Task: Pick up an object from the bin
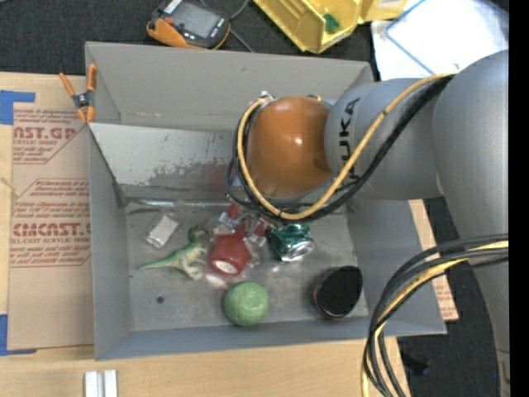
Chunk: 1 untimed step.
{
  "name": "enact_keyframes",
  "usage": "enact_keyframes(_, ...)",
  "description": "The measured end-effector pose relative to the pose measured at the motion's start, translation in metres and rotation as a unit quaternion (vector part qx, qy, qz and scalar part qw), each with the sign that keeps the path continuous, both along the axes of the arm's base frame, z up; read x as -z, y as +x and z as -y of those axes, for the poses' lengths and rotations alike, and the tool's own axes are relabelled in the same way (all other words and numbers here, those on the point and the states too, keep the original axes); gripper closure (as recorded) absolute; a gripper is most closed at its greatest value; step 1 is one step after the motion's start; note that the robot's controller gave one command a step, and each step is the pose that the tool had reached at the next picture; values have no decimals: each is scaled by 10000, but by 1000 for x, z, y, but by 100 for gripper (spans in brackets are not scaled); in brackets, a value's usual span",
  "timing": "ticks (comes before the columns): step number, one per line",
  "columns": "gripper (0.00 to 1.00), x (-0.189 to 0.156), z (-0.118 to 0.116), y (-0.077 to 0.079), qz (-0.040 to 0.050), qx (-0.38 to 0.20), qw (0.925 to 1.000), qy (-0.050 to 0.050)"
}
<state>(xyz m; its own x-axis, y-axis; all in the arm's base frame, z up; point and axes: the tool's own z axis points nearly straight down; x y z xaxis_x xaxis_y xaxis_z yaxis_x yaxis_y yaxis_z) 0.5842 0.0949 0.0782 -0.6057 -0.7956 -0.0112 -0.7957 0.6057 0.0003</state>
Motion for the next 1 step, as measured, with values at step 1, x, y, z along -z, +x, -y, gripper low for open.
enact_keyframes(1,100,-10,0,0,7,-1,10000,-1)
